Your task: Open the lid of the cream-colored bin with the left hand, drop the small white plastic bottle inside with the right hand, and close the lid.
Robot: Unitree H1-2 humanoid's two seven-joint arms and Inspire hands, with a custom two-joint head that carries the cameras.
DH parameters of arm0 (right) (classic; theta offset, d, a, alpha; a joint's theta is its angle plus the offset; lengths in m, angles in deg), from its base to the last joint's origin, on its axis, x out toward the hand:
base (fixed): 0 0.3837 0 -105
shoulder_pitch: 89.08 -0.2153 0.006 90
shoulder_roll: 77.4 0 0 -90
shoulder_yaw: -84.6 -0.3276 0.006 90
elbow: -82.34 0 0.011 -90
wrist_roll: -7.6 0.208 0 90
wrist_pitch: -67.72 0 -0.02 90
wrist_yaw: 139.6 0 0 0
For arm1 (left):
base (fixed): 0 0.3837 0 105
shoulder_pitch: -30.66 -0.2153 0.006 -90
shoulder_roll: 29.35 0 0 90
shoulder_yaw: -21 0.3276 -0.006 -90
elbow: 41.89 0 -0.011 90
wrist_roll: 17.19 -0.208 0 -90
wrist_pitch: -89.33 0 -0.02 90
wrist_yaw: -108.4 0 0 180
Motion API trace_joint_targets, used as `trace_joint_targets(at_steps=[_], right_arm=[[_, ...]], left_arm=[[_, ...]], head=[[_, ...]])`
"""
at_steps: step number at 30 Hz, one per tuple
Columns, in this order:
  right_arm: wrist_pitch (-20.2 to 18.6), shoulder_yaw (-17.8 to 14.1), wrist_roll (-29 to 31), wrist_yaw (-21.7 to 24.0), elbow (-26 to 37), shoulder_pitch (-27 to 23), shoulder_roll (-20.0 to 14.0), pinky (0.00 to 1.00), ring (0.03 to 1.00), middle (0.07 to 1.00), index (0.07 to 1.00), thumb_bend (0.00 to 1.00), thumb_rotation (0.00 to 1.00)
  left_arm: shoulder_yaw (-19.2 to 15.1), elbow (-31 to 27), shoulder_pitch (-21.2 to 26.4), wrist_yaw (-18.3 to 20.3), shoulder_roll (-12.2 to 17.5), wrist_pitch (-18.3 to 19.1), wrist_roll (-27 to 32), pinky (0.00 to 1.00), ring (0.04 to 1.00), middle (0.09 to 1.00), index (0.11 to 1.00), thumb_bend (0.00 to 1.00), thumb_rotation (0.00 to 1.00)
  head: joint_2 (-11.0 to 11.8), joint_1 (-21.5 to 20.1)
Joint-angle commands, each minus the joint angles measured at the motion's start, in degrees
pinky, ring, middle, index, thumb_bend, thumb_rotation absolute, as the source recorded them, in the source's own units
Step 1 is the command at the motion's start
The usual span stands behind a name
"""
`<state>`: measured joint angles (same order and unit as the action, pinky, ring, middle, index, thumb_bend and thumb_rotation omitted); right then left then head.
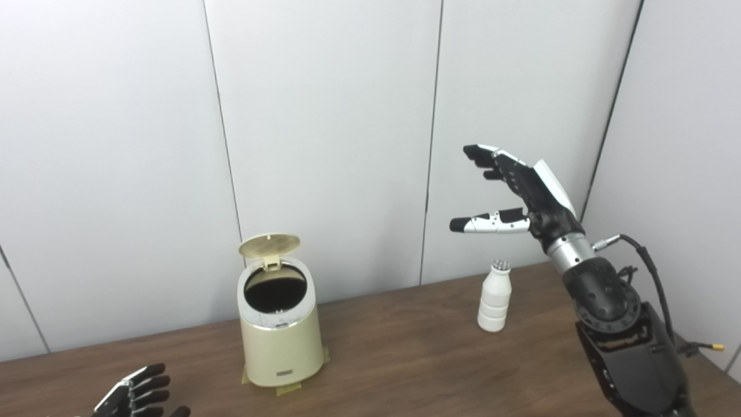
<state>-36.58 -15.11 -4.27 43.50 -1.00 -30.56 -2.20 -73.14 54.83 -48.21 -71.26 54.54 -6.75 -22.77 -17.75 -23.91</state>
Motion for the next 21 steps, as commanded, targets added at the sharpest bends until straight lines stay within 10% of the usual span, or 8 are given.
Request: trace_joint_targets(at_steps=[1,12,21], right_arm=[[-1.4,-1.5,0.3,-0.1,-0.5,-2.2,-2.3,0.78,0.891,0.911,0.884,0.82,0.22],[-2.4,-3.2,6.2,4.4,-10.6,2.3,-5.3,0.89,0.955,0.995,0.977,0.96,0.38],[0.5,-4.0,11.9,5.8,-15.6,5.7,-2.9,0.92,0.966,1.0,1.0,0.85,0.2]], left_arm=[[0.0,-0.8,2.5,-0.1,1.0,-2.2,0.1,0.64,0.697,0.734,0.779,0.58,0.05],[0.1,-2.8,1.8,0.5,1.1,-0.3,0.9,0.66,0.709,0.739,0.773,0.58,0.03],[0.1,-4.0,1.7,0.9,1.3,0.7,1.4,0.65,0.701,0.733,0.776,0.58,0.03]], head=[[0.0,-0.2],[-1.0,-0.1],[-1.5,-0.4]])
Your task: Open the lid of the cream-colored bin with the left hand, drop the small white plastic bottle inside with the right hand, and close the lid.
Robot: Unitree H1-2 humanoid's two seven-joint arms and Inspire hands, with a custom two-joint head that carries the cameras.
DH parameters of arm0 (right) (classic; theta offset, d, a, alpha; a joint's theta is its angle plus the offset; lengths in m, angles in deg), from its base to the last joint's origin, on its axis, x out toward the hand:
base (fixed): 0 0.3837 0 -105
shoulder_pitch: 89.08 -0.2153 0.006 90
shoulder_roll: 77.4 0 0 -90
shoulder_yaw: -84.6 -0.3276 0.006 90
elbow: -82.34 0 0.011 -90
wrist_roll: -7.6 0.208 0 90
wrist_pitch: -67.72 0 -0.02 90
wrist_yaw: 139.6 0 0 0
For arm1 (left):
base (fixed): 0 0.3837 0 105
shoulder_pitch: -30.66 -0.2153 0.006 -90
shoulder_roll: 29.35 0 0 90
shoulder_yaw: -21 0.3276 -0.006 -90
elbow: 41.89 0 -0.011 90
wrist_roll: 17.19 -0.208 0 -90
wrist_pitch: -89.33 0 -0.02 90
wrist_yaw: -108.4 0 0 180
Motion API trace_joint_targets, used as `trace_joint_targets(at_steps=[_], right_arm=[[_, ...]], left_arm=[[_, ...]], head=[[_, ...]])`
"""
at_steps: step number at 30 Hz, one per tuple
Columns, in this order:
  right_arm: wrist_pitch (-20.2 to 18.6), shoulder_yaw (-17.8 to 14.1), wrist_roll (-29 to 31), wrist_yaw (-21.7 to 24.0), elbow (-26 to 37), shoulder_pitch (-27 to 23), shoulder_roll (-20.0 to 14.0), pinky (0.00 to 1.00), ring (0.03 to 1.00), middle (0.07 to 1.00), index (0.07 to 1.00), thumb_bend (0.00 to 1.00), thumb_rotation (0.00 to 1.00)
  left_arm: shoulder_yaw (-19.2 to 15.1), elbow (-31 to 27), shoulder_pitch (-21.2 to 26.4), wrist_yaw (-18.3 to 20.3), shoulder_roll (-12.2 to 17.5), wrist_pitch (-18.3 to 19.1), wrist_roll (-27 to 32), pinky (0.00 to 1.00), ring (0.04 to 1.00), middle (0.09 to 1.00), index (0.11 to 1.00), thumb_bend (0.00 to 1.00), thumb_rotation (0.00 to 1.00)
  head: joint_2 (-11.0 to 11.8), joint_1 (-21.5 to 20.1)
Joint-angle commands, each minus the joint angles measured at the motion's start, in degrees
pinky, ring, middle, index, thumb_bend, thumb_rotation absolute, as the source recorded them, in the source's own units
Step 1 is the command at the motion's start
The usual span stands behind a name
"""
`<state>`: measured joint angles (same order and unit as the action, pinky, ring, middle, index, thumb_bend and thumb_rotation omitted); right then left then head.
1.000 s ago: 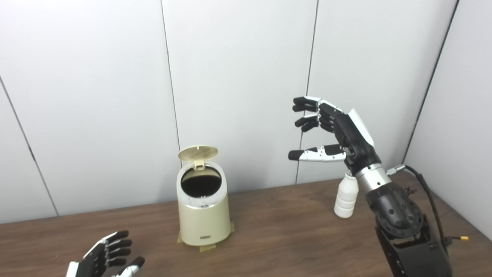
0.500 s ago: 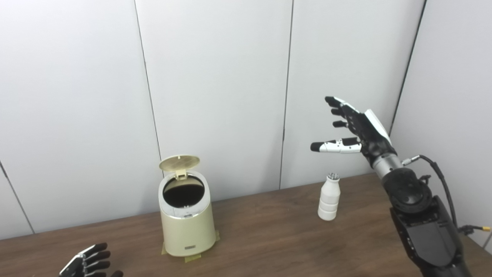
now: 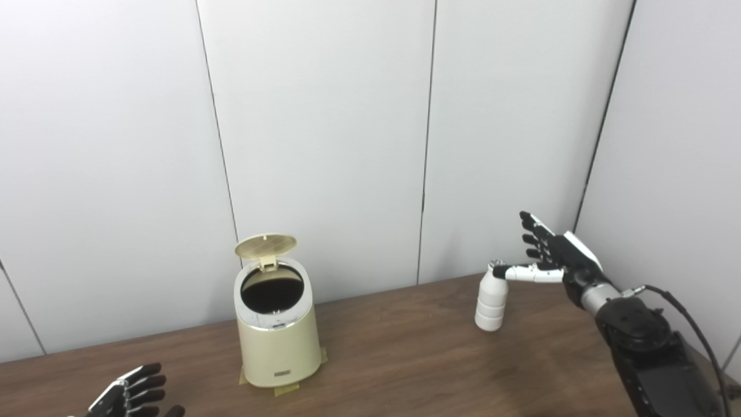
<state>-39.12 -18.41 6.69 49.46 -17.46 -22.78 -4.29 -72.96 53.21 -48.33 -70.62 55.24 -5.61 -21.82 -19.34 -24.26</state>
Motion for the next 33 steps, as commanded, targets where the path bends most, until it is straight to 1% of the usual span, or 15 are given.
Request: trace_joint_targets(at_steps=[1,4,6,8,9,11,17,19,23,26,28,30,32,33], right_arm=[[3.6,-0.5,1.1,-0.2,0.1,-1.9,-0.6,0.91,0.964,1.0,1.0,0.85,0.2],[5.6,0.0,1.2,0.0,-1.9,-1.4,-0.6,0.9,0.962,1.0,1.0,0.84,0.21],[6.9,0.2,1.5,0.2,-3.2,-1.1,-0.4,0.91,0.97,1.0,1.0,0.82,0.21],[7.6,0.3,1.6,0.0,-4.0,-0.9,-0.1,0.93,0.977,1.0,1.0,0.79,0.17],[7.9,0.3,1.6,-0.3,-4.5,-0.8,0.1,0.93,0.978,1.0,1.0,0.79,0.16],[7.9,0.1,1.8,-0.9,-5.4,-0.7,0.6,0.94,0.986,1.0,1.0,0.8,0.16],[8.0,-0.8,1.5,-3.9,-8.1,-0.5,1.9,0.97,0.973,1.0,1.0,0.78,0.14],[8.3,-0.9,1.1,-4.7,-9.1,-0.6,2.1,0.95,0.952,0.981,0.988,0.78,0.12],[11.2,-0.8,1.3,-5.2,-12.6,-0.8,2.2,0.91,0.926,0.964,0.981,0.78,0.12],[13.2,-1.1,2.1,-6.0,-15.1,-1.5,2.7,0.88,0.913,0.961,0.968,0.78,0.09],[14.0,-1.1,2.0,-6.9,-16.4,-2.0,3.1,0.83,0.888,0.947,0.956,0.79,0.06],[14.5,-1.2,2.3,-7.3,-17.5,-2.4,3.5,0.82,0.879,0.939,0.95,0.79,0.04],[14.1,-1.0,1.8,-8.4,-17.8,-2.8,3.8,0.83,0.873,0.928,0.934,0.78,0.03],[14.1,-0.8,1.3,-8.9,-18.0,-3.0,4.0,0.87,0.88,0.915,0.918,0.78,0.04]], left_arm=[[0.0,-2.6,1.8,0.3,0.7,-0.2,0.3,0.64,0.699,0.731,0.778,0.59,0.04],[0.1,-3.2,1.6,0.3,0.7,0.4,0.4,0.65,0.702,0.731,0.778,0.59,0.05],[0.2,-3.6,1.5,0.4,0.8,0.9,0.4,0.66,0.71,0.74,0.782,0.58,0.05],[0.1,-3.8,1.4,0.7,0.8,1.1,1.0,0.67,0.717,0.748,0.787,0.57,0.03],[0.1,-3.9,1.4,0.7,0.8,1.2,1.1,0.66,0.717,0.749,0.787,0.57,0.02],[0.2,-3.9,1.5,0.8,0.9,1.1,1.0,0.65,0.711,0.743,0.784,0.57,0.01],[0.0,-4.6,1.5,1.3,0.8,1.4,1.2,0.67,0.711,0.742,0.785,0.57,0.0],[0.0,-4.7,1.5,1.2,0.7,1.4,1.1,0.66,0.705,0.736,0.782,0.58,0.0],[0.0,-5.8,1.2,1.3,0.7,2.5,0.9,0.66,0.708,0.737,0.788,0.58,0.0],[0.1,-6.2,1.1,1.3,0.7,2.9,0.9,0.66,0.7,0.73,0.786,0.58,0.0],[0.2,-6.2,1.2,1.3,0.8,2.9,0.7,0.66,0.699,0.73,0.783,0.58,0.0],[0.3,-6.3,1.2,1.2,0.8,2.8,0.4,0.65,0.695,0.725,0.779,0.58,0.0],[0.3,-6.2,1.3,1.2,0.8,2.7,0.3,0.65,0.692,0.722,0.779,0.58,0.0],[0.2,-6.3,1.4,1.3,0.7,2.8,0.7,0.64,0.69,0.721,0.776,0.59,0.0]], head=[[0.0,-0.1],[-0.2,0.1],[-0.2,0.1],[-0.4,0.1],[-0.4,0.1],[-0.5,0.1],[-0.8,0.2],[-0.8,0.2],[-1.2,0.3],[-1.3,0.4],[-1.4,0.4],[-1.4,0.5],[-1.5,0.5],[-1.5,0.5]])
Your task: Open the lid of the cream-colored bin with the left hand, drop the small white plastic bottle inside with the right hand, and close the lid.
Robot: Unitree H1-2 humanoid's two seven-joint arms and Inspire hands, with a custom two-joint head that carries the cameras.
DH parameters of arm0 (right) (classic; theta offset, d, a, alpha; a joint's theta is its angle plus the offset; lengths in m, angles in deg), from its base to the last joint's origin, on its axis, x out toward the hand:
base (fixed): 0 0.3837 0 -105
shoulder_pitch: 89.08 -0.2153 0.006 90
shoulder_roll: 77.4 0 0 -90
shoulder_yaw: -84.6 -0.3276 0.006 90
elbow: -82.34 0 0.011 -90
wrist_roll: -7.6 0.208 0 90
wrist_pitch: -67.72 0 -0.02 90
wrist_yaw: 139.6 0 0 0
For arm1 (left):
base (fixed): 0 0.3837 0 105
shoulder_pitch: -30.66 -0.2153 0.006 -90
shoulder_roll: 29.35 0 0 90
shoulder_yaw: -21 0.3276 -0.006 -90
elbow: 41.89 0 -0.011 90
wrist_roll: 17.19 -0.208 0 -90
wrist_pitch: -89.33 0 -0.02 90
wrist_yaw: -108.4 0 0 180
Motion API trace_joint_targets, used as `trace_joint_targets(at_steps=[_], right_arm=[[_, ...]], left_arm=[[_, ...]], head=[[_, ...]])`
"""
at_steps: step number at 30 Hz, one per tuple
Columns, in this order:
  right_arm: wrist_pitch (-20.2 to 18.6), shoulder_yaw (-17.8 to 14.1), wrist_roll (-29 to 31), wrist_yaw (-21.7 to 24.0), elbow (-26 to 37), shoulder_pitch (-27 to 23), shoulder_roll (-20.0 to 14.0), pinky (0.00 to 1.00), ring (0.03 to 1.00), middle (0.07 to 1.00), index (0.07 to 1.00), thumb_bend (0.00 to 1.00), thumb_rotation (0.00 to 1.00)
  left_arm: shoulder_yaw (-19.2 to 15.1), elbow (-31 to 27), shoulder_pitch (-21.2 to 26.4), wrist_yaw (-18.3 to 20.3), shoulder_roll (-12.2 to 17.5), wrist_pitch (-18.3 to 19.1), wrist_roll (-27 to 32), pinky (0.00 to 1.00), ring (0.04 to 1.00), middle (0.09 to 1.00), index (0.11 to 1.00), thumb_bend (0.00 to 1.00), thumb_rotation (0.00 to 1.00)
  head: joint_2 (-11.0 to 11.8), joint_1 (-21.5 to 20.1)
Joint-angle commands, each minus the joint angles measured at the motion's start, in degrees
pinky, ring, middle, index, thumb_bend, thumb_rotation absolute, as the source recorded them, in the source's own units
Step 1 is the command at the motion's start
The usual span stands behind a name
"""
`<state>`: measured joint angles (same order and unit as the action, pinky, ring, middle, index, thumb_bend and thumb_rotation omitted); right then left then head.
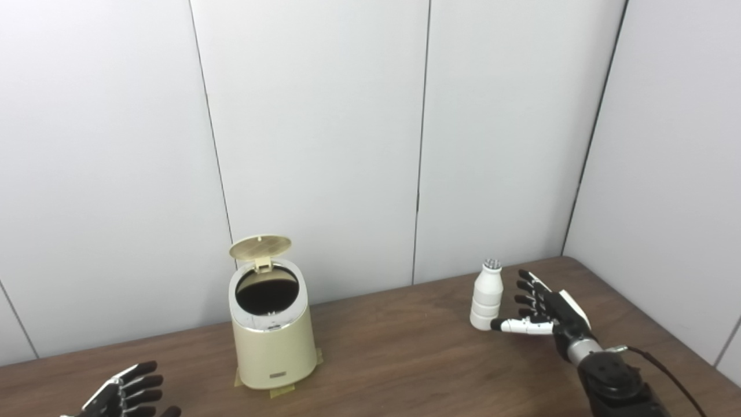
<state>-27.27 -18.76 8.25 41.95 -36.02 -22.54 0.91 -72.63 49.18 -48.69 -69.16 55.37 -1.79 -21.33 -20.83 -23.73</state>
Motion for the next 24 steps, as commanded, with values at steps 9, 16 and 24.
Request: trace_joint_targets(at_steps=[9,16,24], right_arm=[[3.0,0.5,-0.5,-2.4,-0.9,-4.4,-0.2,0.84,0.863,0.891,0.903,0.83,0.09],[3.7,2.1,-1.6,-1.9,-0.6,-4.7,-0.4,0.83,0.874,0.897,0.917,0.86,0.14],[4.6,1.9,0.1,-1.4,-0.7,-5.2,0.3,0.77,0.833,0.88,0.891,0.85,0.1]], left_arm=[[0.1,-3.2,1.7,-0.1,0.5,-0.2,-0.1,0.66,0.696,0.729,0.778,0.58,0.0],[0.3,-3.9,1.4,0.2,0.5,-0.1,0.0,0.68,0.709,0.737,0.782,0.56,0.0],[0.5,-4.3,1.6,0.1,0.7,0.7,-0.7,0.68,0.703,0.737,0.785,0.57,0.0]], head=[[-0.5,0.2],[-0.7,0.3],[-1.4,0.5]])
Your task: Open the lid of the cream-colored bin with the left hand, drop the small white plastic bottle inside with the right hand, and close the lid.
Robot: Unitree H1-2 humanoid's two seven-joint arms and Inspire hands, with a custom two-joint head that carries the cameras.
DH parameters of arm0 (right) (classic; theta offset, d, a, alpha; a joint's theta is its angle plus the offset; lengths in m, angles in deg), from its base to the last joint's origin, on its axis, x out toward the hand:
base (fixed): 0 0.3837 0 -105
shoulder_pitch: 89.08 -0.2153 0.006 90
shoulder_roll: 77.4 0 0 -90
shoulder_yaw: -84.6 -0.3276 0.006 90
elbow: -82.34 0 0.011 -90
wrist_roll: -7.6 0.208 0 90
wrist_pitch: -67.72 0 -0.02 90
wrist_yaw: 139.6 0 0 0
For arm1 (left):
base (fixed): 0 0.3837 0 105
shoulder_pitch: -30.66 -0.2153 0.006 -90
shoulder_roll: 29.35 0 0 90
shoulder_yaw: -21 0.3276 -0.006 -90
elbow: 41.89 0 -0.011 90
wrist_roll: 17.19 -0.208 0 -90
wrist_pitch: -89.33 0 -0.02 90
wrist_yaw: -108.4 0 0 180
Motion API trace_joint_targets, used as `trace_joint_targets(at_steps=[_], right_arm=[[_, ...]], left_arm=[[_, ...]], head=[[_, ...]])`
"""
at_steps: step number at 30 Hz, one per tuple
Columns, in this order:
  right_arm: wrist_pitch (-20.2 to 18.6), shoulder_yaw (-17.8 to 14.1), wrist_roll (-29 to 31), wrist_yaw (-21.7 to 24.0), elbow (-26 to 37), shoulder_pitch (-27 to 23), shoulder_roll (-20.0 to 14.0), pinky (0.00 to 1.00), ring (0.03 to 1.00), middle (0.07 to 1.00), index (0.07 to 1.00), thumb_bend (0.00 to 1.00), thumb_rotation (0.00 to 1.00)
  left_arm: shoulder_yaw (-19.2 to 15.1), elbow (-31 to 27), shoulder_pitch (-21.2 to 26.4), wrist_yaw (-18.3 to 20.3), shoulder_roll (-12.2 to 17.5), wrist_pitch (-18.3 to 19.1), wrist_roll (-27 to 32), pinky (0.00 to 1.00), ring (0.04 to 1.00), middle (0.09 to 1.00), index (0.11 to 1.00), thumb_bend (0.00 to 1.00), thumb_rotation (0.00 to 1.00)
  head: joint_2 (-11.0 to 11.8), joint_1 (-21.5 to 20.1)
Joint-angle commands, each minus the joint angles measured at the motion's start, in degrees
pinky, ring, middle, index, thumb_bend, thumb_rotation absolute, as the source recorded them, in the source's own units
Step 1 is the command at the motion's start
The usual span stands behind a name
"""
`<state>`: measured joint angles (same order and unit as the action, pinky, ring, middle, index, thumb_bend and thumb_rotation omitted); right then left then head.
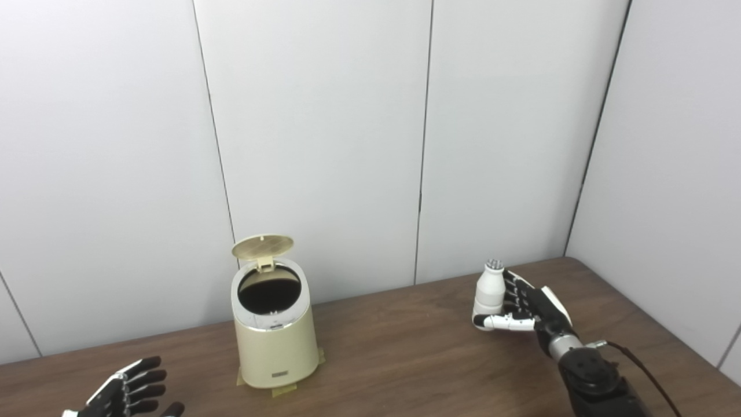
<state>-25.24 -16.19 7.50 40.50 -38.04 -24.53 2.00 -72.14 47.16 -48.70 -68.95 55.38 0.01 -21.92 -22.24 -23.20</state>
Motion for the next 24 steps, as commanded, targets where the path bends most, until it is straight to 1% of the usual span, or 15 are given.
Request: trace_joint_targets(at_steps=[1,2,4,6,7,8,10,11,13,18,20,21,23,24], right_arm=[[2.7,-1.4,2.2,0.3,1.4,-3.3,-0.3,0.72,0.811,0.868,0.878,0.84,0.08],[3.2,-2.0,3.3,0.4,1.4,-3.3,0.1,0.66,0.756,0.833,0.86,0.82,0.04],[3.5,-2.4,3.7,-0.1,1.5,-3.4,0.7,0.55,0.667,0.782,0.822,0.76,0.01],[4.2,-2.5,3.1,-1.5,0.9,-3.7,1.0,0.49,0.607,0.729,0.767,0.73,0.0],[5.3,-2.4,2.4,-2.8,-0.2,-4.0,1.1,0.43,0.478,0.594,0.647,0.6,0.0],[6.4,-2.2,1.4,-4.0,-1.2,-4.3,1.1,0.39,0.431,0.546,0.597,0.56,0.0],[7.7,-1.7,-0.1,-5.8,-2.3,-4.6,1.1,0.35,0.385,0.495,0.536,0.52,0.0],[7.9,-1.5,-0.6,-6.2,-2.2,-4.6,1.1,0.34,0.383,0.497,0.523,0.52,0.0],[8.7,-1.3,-1.3,-6.7,-2.1,-4.4,1.1,0.35,0.385,0.506,0.508,0.52,0.0],[8.8,-1.3,-2.3,-7.5,-1.5,-4.3,1.1,0.35,0.385,0.497,0.517,0.51,0.0],[8.9,-1.0,-3.4,-8.1,0.5,-3.9,1.2,0.36,0.383,0.494,0.523,0.51,0.0],[10.1,-0.7,-4.0,-8.3,1.2,-3.7,1.1,0.36,0.384,0.491,0.524,0.51,0.0],[11.0,-0.1,-5.4,-8.7,2.2,-3.6,0.9,0.35,0.381,0.487,0.54,0.51,0.0],[10.9,0.5,-6.9,-9.2,4.4,-3.4,1.1,0.35,0.381,0.486,0.543,0.51,0.0]], left_arm=[[0.0,-2.3,1.6,-0.1,0.7,-1.0,-0.1,0.68,0.703,0.737,0.785,0.57,0.0],[0.0,-2.2,1.6,-0.1,0.6,-1.0,-0.1,0.68,0.705,0.738,0.786,0.57,0.0],[-0.1,-2.2,1.5,-0.1,0.6,-0.9,0.1,0.68,0.704,0.736,0.783,0.57,0.0],[-0.1,-2.1,1.5,-0.2,0.6,-0.9,0.0,0.68,0.706,0.737,0.784,0.57,0.0],[0.0,-2.0,1.5,-0.3,0.6,-0.9,-0.2,0.68,0.707,0.739,0.784,0.57,0.0],[0.0,-1.8,1.5,-0.3,0.7,-1.2,-0.2,0.68,0.707,0.74,0.783,0.57,0.0],[-0.1,-1.4,1.6,-0.2,0.8,-1.5,0.0,0.68,0.708,0.74,0.784,0.56,0.0],[-0.1,-1.4,1.6,-0.3,0.8,-1.4,-0.1,0.67,0.7,0.733,0.778,0.57,0.0],[-0.1,-1.4,1.6,-0.2,0.9,-1.3,-0.2,0.66,0.697,0.735,0.777,0.57,0.0],[0.0,-1.5,1.7,-0.2,0.8,-0.9,-0.2,0.62,0.688,0.735,0.776,0.56,0.0],[0.0,-1.5,1.7,-0.2,0.6,-0.6,0.0,0.62,0.69,0.734,0.776,0.57,0.0],[0.0,-1.5,1.7,-0.2,0.5,-0.5,0.1,0.63,0.689,0.732,0.775,0.58,0.0],[0.1,-1.5,1.7,-0.2,0.4,-0.5,0.0,0.62,0.681,0.729,0.775,0.59,0.0],[0.1,-1.1,1.8,0.0,0.4,-1.0,0.4,0.62,0.68,0.728,0.774,0.59,0.0]], head=[[0.0,0.0],[0.0,0.0],[-0.1,0.0],[-0.1,0.0],[-0.1,0.0],[-0.1,0.0],[-0.1,0.0],[-0.5,0.2],[-0.6,0.2],[-0.7,0.4],[-0.7,0.7],[-0.8,1.1],[-0.8,1.5],[-0.7,1.8]])
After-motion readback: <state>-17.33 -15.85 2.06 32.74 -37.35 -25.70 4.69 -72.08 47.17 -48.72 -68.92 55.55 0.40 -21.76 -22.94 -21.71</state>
